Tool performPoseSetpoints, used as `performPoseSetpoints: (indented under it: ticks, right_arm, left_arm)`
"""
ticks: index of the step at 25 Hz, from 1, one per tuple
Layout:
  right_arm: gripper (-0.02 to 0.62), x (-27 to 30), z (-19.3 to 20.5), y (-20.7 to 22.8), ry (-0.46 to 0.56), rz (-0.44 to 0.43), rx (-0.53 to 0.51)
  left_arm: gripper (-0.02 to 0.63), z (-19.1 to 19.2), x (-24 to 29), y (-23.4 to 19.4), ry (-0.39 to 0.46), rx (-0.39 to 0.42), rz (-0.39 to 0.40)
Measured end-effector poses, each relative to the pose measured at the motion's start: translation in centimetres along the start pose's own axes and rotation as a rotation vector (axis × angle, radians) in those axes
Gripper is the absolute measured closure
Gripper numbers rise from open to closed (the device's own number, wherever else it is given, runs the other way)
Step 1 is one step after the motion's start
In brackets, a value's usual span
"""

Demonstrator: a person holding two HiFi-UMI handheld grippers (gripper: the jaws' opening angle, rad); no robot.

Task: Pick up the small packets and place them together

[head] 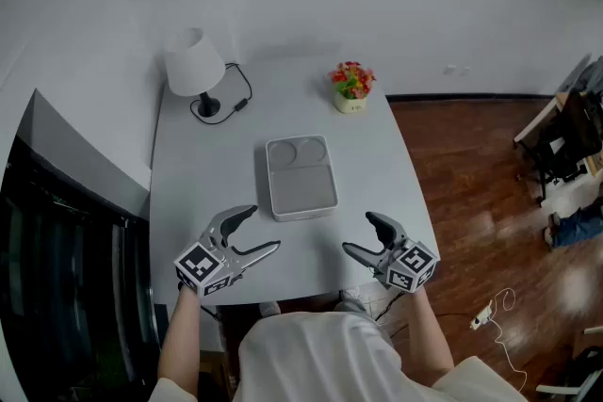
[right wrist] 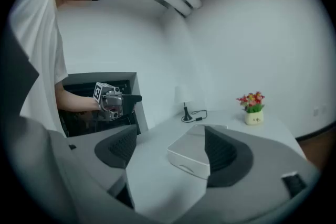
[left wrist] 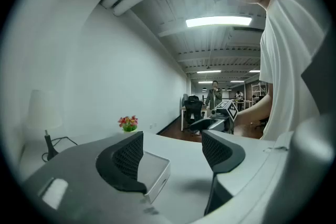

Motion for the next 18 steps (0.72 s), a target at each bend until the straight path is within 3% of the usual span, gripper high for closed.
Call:
performPoseSetpoints:
  ticks: [8,14,18]
  right_arm:
    - [0.193,2.0,5.8,-0.6,-0.039,0.048,0.236]
    - [0.193,3.9,8.8,0.1,0.03,0.131,0.558]
    - [0.193,5.8,10.4,0.1,0.066,0.127,0.733]
  left_arm:
    - [0.249,0.1,-0.1,-0.8,0.018,-0.003,-0.053]
    - [0.249,0.1,-0.9,-1.5,0.035,-0.007,-0.118]
    - [0.249,0.3,-1.3,-1.9,0.041,-0.02,-0.148]
Point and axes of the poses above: the fingertips, and each gripper's own axes: x forward along the fingers, y to its right, z out of its underside, the point moved 8 cm from there along -x, backward along the fingers, and after that the axes turned 8 degrees about -x, right-handed, at the moved point
